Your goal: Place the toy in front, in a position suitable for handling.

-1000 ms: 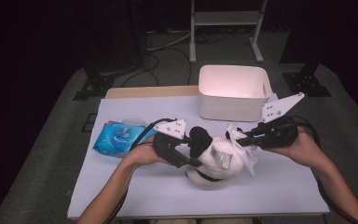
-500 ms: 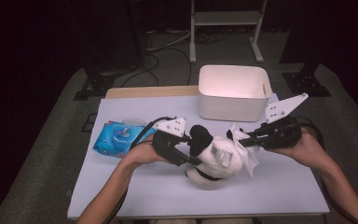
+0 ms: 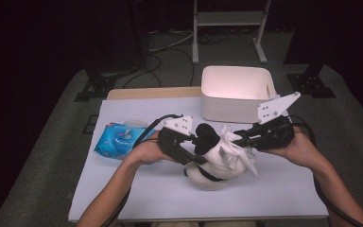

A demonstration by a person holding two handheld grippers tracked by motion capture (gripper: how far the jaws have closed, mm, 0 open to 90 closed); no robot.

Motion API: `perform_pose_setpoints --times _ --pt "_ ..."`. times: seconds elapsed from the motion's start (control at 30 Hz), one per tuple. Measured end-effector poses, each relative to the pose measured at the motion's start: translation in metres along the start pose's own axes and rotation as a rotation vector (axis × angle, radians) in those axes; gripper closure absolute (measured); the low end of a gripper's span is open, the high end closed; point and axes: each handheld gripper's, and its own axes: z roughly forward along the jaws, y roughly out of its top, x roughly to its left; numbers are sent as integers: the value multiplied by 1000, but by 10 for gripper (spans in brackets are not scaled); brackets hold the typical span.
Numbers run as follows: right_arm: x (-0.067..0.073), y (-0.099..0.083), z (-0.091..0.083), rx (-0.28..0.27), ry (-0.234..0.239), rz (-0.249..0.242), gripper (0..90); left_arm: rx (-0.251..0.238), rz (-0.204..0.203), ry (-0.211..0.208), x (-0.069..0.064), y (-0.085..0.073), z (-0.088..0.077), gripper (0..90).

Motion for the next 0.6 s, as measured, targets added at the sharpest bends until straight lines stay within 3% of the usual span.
perform_pose_setpoints --times 0.33,0.47,0.6 --pt "0 -22 -4 42 1 45 807 -8 -22 15 1 -7 -13 443" --pt "0 -20 -2 37 3 41 807 8 -18 18 1 -5 -15 443" --pt "1 -6 1 19 15 12 808 22 -2 18 -1 1 -11 443"
